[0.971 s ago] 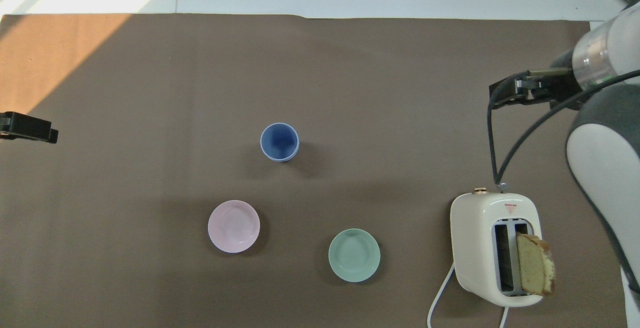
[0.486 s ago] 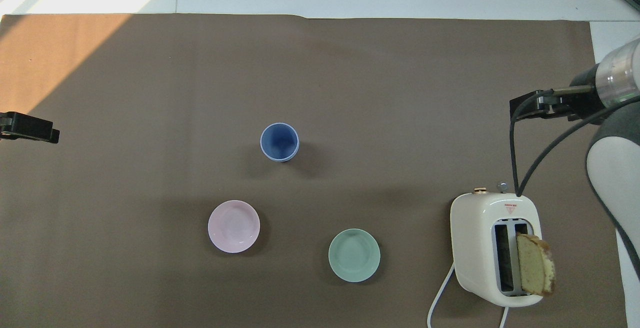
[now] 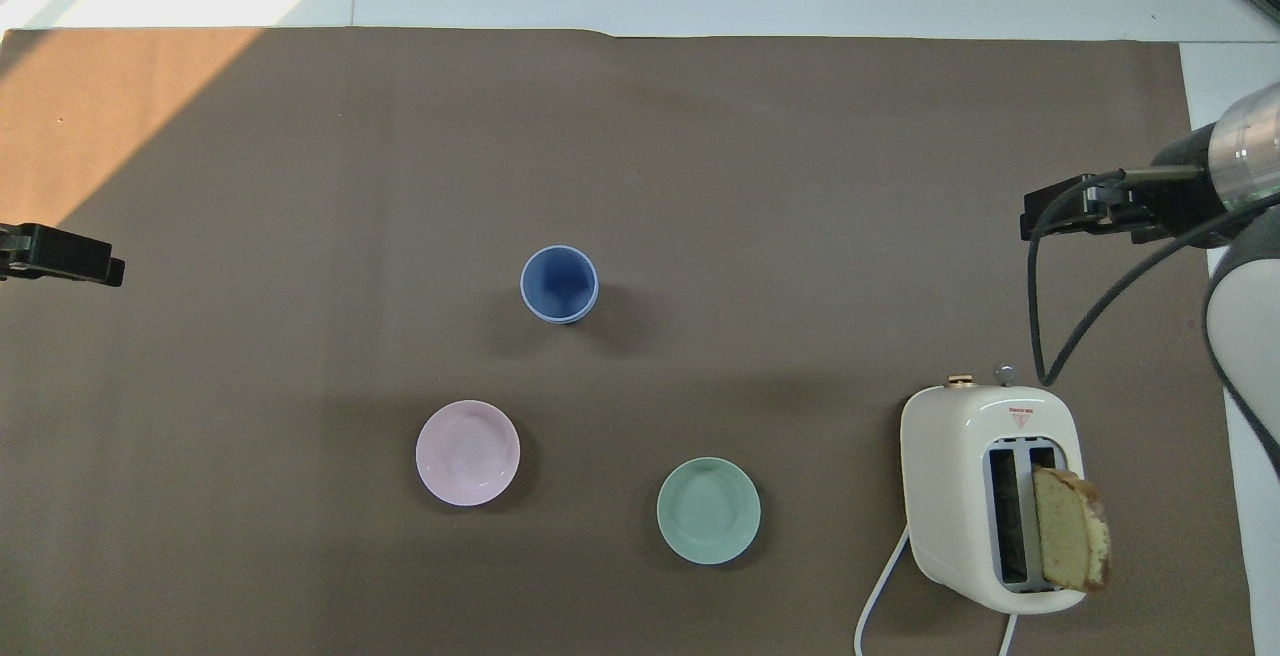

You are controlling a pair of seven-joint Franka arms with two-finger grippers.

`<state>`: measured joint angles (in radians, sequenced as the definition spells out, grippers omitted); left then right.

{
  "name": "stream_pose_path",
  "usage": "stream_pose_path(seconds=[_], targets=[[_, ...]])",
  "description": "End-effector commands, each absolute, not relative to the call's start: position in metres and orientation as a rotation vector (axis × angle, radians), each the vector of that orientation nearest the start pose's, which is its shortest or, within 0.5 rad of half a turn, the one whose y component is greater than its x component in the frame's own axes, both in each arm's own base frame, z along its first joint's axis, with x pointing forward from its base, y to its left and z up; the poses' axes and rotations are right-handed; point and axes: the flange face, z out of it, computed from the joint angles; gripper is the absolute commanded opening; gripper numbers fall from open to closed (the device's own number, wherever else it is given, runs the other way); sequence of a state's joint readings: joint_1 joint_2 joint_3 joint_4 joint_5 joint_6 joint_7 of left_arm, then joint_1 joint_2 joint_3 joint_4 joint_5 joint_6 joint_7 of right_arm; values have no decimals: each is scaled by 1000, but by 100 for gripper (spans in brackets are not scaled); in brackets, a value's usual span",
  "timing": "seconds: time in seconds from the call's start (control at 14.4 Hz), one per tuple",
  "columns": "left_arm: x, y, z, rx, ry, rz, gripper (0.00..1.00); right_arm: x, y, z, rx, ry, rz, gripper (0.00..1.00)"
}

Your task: Stack blue cups with both arms

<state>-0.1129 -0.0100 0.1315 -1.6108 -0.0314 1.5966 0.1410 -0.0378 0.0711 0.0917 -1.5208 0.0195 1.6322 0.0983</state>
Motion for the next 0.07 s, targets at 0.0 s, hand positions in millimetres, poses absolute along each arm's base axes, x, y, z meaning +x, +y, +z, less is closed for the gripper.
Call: stream_pose_path(seconds=[0.0], targets=[[555,12,617,-3159,193,-1,100,576,30,614,-3094,84,-81,100]])
